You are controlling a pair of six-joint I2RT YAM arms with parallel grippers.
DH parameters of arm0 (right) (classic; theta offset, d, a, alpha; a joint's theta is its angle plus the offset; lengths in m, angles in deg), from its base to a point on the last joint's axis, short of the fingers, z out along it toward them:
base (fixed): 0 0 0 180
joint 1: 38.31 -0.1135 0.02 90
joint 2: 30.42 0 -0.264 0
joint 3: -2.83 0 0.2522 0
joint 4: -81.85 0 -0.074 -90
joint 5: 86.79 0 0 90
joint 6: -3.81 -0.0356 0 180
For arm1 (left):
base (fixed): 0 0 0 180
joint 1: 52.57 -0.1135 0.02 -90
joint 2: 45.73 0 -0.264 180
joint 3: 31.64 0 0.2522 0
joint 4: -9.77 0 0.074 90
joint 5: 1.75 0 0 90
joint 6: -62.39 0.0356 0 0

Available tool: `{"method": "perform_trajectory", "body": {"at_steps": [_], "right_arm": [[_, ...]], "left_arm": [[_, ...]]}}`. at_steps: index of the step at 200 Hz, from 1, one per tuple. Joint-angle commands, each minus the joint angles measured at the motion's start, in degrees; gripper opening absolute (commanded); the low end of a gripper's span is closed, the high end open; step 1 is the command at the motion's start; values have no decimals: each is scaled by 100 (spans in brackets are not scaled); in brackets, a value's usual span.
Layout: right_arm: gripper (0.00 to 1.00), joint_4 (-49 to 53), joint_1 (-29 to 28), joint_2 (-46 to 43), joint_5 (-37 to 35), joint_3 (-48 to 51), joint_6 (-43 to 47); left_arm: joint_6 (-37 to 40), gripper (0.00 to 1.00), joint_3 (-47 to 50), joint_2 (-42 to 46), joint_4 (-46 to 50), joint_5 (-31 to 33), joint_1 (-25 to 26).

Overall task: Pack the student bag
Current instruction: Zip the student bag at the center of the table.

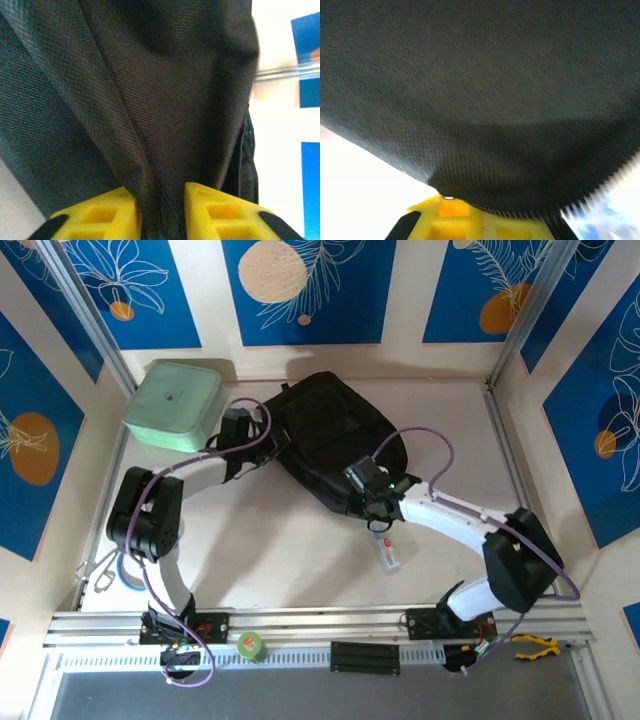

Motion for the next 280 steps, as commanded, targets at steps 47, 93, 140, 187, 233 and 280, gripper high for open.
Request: {"method": "perform_trajectory", "body": {"at_steps": [47,93,140,187,233,280], "right_arm": [[0,-1442,-212,1413,2260,-1413,1028],[0,-1808,-384,1898,2932,-1805,992],[0,-2025,-376,1751,3201,-1501,833],[0,-1943,-350,1589,3147,-1236,731],[0,-1898,-349,1543,3055,-1136,656],[0,-1827,-359,1499,3005,-1054,581]], "left_arm": [[552,65,1078,1269,1010,195,-478],[-424,69,2027,1727,96,-753,-467],[-1413,69,2406,1511,-1171,-1067,-302],[-1663,65,2116,1017,-1616,-1060,-134],[-1256,45,1565,790,-831,-692,-81],[-1011,35,1292,477,-504,-779,-28]]}}
